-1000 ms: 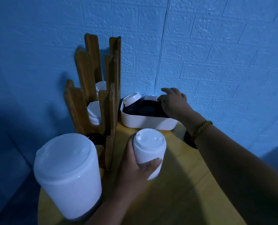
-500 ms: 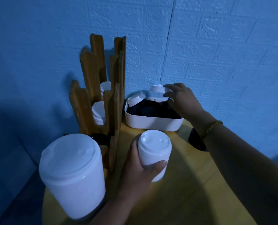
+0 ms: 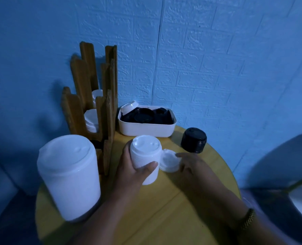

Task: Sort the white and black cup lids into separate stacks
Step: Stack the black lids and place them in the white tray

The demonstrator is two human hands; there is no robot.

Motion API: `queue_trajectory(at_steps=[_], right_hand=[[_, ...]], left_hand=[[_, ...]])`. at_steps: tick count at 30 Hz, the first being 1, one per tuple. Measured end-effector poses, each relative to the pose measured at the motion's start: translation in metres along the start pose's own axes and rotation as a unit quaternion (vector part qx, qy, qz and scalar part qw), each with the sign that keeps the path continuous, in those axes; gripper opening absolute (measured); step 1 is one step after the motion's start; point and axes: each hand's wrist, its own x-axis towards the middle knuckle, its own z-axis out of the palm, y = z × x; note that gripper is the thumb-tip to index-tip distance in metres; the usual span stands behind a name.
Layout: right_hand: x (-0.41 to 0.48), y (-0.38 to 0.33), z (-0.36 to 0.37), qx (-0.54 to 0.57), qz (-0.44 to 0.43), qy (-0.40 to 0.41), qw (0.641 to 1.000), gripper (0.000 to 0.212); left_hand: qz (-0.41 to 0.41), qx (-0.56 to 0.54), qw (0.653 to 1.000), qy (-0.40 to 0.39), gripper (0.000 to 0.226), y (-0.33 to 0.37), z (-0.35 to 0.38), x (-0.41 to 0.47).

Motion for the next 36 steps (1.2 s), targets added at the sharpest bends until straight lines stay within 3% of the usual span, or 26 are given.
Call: queue_trajectory(at_steps=[2,5,6,12,16,19,21,22,24,27,32,36], right_hand=[[0.011,-0.014,-0.002,0.047,0.098,0.041,0.993,0.011],[0.034,-0.032,0.013,-0.022,0.186,-0.04,0.982,0.066],[0.039,-0.036,0.019,-0.044,0.191,-0.06,0.979,0.075],[0.049,-0.024,0.008,-0.009,0.199,-0.165,0.966,0.081],[0.047,-0.017,0.016,-0.027,0.199,-0.157,0.967,0.085],[0.047,-0.018,-0.006,0.024,0.181,-0.046,0.982,0.071],[0.05,-0.032,-0.036,0.091,0.135,0.069,0.984,0.061],[0.052,-0.046,-0.048,0.124,0.098,0.085,0.984,0.058],[0.057,-0.083,-0.06,0.135,0.008,0.019,0.991,0.059],[0.066,-0.109,-0.046,0.004,-0.089,-0.127,0.988,0.063],[0.077,-0.106,-0.055,0.039,-0.108,-0.219,0.969,0.059],[0.078,-0.109,-0.047,0.028,-0.053,-0.195,0.979,0.059]], left_hand=[[0.004,0.005,1.0,-0.002,0.081,0.001,-0.001,-0.001],[0.008,0.011,1.0,-0.008,0.079,0.004,-0.001,-0.002],[0.009,0.013,1.0,-0.006,0.079,0.004,-0.001,-0.002],[-0.001,0.017,1.0,-0.009,0.085,0.002,-0.003,-0.003],[-0.009,0.007,1.0,-0.018,0.085,0.001,-0.001,-0.002],[-0.011,0.004,1.0,-0.02,0.087,-0.002,-0.003,-0.001],[-0.015,0.001,1.0,-0.027,0.089,-0.003,-0.003,0.001],[-0.016,0.0,0.999,-0.033,0.09,-0.003,-0.002,0.002],[-0.022,-0.001,0.999,-0.049,0.087,-0.002,0.0,0.003],[-0.022,-0.003,0.997,-0.067,0.075,-0.004,0.0,0.004],[-0.014,-0.003,0.995,-0.094,0.081,-0.005,-0.006,0.006],[-0.007,0.014,0.996,-0.087,0.083,-0.005,-0.004,0.004]])
